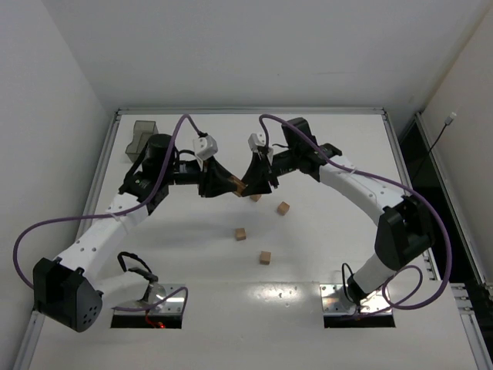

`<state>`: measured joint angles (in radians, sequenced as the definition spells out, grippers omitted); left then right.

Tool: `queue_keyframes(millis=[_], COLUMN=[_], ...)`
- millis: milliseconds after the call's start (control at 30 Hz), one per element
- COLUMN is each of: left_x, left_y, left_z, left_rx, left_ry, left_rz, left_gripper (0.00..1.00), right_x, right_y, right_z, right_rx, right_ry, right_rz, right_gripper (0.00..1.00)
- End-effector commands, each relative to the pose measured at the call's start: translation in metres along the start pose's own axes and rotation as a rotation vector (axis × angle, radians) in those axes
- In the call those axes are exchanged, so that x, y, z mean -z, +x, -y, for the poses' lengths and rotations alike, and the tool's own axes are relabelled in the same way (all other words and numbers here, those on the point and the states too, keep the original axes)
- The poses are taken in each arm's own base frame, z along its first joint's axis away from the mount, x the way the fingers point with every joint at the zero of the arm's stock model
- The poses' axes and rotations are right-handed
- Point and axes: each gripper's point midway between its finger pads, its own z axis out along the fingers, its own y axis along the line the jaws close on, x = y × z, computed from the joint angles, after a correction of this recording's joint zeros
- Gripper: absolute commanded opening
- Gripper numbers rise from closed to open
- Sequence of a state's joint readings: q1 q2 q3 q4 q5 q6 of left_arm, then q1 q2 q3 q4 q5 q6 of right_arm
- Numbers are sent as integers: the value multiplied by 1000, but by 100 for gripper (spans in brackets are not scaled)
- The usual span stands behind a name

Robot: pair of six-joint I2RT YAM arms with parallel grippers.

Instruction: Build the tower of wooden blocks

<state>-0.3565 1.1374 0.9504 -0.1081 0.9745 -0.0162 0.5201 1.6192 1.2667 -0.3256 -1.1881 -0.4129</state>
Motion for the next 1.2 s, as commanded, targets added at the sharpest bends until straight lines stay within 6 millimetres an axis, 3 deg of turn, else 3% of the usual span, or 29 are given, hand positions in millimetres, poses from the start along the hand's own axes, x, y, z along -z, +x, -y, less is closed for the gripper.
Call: queue_keyframes(millis=[0, 67, 100, 233, 267, 367, 400, 467, 500, 567, 667, 767, 833, 867, 933, 1000, 1100, 1167], left_x=[4, 5, 8, 10, 8, 2, -2, -9, -15, -23, -43, -56, -64, -60, -69, -63, -69, -80], left_y=[-7, -8, -11, -9, -3, -9, -7, -6, -9, -3, 0, -1, -2, -4, 9, 20, 27, 42], left_z=[-18, -24, -29, -44, -47, -57, -60, -65, -64, -71, -73, -72, -72, -81, -85, -99, -100, -95], left_rx=[-41, -61, -78, -89, -59, -60, -48, -35, -21, 15, 75, 112, 145, 143, 189, 217, 227, 217], left_ry=[-116, -147, -177, -219, -213, -255, -262, -299, -305, -344, -388, -456, -524, -609, -671, -786, -819, -813], left_rz=[-37, -85, -97, -175, -202, -220, -231, -243, -235, -252, -273, -268, -240, -230, -250, -246, -229, -265], left_gripper=[0, 0, 0, 0, 0, 0, 0, 0, 0, 0, 0, 0, 0, 0, 0, 0, 0, 0], right_x=[5, 13, 25, 63, 73, 109, 120, 143, 151, 175, 196, 210, 213, 214, 218, 218, 228, 234], right_y=[-13, 3, 14, 49, 54, 86, 103, 109, 123, 121, 138, 140, 139, 137, 136, 134, 132, 129], right_z=[-3, 6, 19, 33, 33, 31, 27, 26, 21, 25, 21, 21, 22, 24, 26, 28, 33, 35], right_rx=[100, 66, 42, -35, -62, -139, -164, -170, -214, -201, -292, -356, -397, -400, -437, -451, -449, -453], right_ry=[-4, 75, 148, 332, 363, 473, 505, 586, 626, 751, 853, 918, 944, 953, 990, 1000, 1051, 1077], right_rz=[1, -74, -120, -257, -286, -410, -453, -460, -483, -472, -468, -432, -405, -392, -369, -352, -354, -351], right_gripper=[23, 27, 29, 37, 38, 38, 38, 38, 38, 38, 38, 38, 38, 38, 38, 38, 38, 44])
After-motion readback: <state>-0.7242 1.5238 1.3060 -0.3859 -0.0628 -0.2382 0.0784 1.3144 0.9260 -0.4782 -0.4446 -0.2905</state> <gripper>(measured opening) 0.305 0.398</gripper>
